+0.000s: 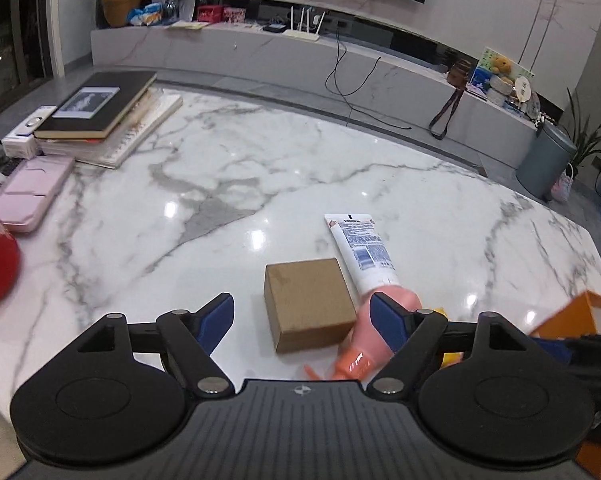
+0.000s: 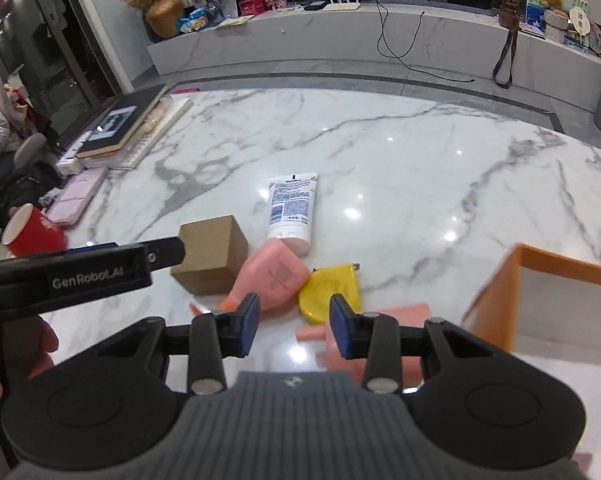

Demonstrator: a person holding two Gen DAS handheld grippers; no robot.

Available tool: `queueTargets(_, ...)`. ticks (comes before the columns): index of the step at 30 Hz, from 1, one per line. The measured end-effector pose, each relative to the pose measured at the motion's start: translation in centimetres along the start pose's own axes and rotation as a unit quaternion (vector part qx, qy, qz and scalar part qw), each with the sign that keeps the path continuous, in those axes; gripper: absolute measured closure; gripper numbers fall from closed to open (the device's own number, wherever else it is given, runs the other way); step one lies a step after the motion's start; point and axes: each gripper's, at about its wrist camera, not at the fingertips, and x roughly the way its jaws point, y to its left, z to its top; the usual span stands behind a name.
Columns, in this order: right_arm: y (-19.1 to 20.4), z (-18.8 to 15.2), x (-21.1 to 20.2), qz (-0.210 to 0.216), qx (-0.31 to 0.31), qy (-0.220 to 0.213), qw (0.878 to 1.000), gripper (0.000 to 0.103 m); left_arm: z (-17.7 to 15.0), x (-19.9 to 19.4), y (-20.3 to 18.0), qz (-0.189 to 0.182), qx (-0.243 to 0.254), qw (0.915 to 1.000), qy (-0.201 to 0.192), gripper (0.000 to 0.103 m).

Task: Organize rigid objects
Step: 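Move both grippers back over the table toward the remaining items, then grasp the brown cardboard cube box with the left gripper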

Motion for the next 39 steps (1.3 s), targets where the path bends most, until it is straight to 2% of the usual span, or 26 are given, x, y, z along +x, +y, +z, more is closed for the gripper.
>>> queueTargets(3, -0.2, 0.3, 1.5, -0.003, 0.003, 0.003, 1.0, 0.065, 0.1, 2.1, 0.2, 0.012, -0.01, 0.9998, 0.008, 0.012)
queueTargets(9, -0.2, 0.9, 3.2, -0.003, 0.004, 0.002, 1.0, 0.064, -0.3, 5.1, 0.0, 0.005, -0.016, 0.9993, 0.033, 0.011)
queueTargets(13, 0.1, 1.1, 3.9, -0.007, -0.003, -0.004, 1.0, 0.065, -0.3, 5.3, 0.0, 0.004, -0.012, 0.9997, 0.023, 0.01)
queueTargets(15, 0.1, 1.1, 4.2, -0.005, -0.001, -0.002, 1.0, 0.065, -0.1, 5.3, 0.3, -0.007, -0.007, 0.9997, 0.024, 0.013)
queueTargets(17, 0.1, 1.0, 4.4, -0.004, 0.001, 0.0, 1.0, 0.065, 0.1, 5.2, 0.7, -0.021, -0.003, 0.9993, 0.031, 0.023)
queueTargets(20, 0.6, 0.8, 4.4, 0.0, 0.002, -0.004, 1.0, 0.065, 0.1, 4.5, 1.0, -0.013, 0.005, 0.9989, 0.045, 0.029)
queueTargets(23, 1.1, 0.6, 4.4, 0.001, 0.003, -0.008, 1.0, 0.062, -0.4, 3.9, 2.2, -0.01, 0.011, 0.9983, 0.056, 0.028)
queueTargets(26, 1.7, 0.4, 4.8, 0.001, 0.018, -0.004, 1.0, 0.053, -0.7, 3.6, 3.1, -0.033, 0.014, 0.9985, 0.041, 0.027)
queueTargets(33, 1.9, 0.0, 5.9, -0.017, 0.034, -0.004, 0.999, 0.051, -0.7, 4.3, 3.7, -0.06, 0.089, 0.9942, -0.002, 0.016)
queueTargets(36, 1.8, 0.0, 6.3, -0.013, 0.041, -0.005, 0.999, 0.051, -0.9, 4.7, 4.2, -0.078, 0.089, 0.9929, -0.013, 0.016)
queueTargets(39, 1.9, -0.1, 6.5, -0.009, 0.036, -0.013, 0.999, 0.05, -0.9, 5.3, 5.0, -0.1, 0.077, 0.9921, -0.006, 0.016)
